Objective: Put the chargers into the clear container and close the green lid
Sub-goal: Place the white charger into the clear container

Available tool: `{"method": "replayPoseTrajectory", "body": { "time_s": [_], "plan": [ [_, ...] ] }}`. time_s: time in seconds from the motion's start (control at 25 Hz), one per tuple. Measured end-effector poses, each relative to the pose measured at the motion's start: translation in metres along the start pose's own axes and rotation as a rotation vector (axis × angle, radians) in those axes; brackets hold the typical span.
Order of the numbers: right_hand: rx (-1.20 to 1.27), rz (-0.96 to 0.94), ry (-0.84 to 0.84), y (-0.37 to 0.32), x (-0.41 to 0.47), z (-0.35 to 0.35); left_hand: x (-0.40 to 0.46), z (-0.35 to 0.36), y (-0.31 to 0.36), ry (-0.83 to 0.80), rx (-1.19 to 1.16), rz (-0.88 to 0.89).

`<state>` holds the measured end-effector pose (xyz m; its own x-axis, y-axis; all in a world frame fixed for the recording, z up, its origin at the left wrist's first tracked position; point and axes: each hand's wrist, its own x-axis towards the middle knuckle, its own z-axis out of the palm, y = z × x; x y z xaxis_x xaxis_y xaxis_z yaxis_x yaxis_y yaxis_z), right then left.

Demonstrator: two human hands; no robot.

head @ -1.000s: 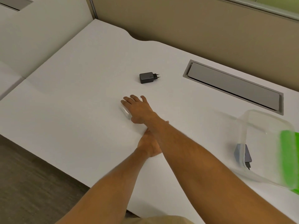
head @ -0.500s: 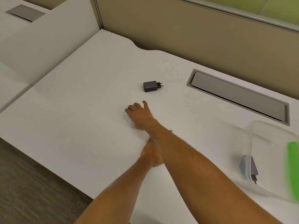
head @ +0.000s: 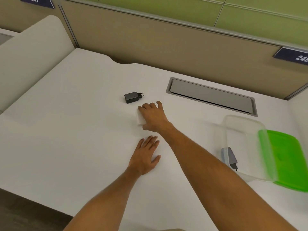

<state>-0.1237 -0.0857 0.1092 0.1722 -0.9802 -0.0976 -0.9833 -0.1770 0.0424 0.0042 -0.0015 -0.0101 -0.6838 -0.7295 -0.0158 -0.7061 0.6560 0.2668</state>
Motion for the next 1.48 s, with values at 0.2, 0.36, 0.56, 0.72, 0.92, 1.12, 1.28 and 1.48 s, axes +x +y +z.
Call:
{"method": "replayPoseTrajectory", "body": {
  "time_s": [0.2, 0.36, 0.56, 0.72, 0.92, 1.12, 1.28, 1.48],
  "plan": [
    [0.061, 0.271, 0.082, 0.068, -0.049, -0.022, 0.000, -0.002, 0.002, 0.008, 0.012, 0.026],
    [0.012, 0.432, 0.161, 0.117, -0.094, -0.037, -0.001, 0.000, 0.001, 0.015, -0.005, 0.033],
    [-0.016, 0.630, 0.145, 0.170, -0.156, -0.042, -0.001, 0.004, -0.001, 0.009, -0.001, 0.029],
    [0.002, 0.795, 0.062, 0.199, -0.201, -0.033, -0.001, 0.005, -0.001, 0.007, -0.003, 0.027],
    [0.047, 0.858, -0.114, 0.220, -0.248, -0.010, -0.001, 0.006, -0.002, 0.025, -0.013, 0.038],
    [0.029, 0.730, -0.269, 0.225, -0.276, 0.017, -0.002, 0.006, -0.001, 0.018, -0.017, 0.039],
    [0.051, 0.693, -0.328, 0.227, -0.285, 0.031, -0.002, 0.005, -0.001, 0.017, -0.014, 0.037],
    [0.080, 0.712, -0.354, 0.226, -0.284, 0.040, -0.001, 0.005, -0.001, 0.007, 0.003, 0.037]
  ]
}}
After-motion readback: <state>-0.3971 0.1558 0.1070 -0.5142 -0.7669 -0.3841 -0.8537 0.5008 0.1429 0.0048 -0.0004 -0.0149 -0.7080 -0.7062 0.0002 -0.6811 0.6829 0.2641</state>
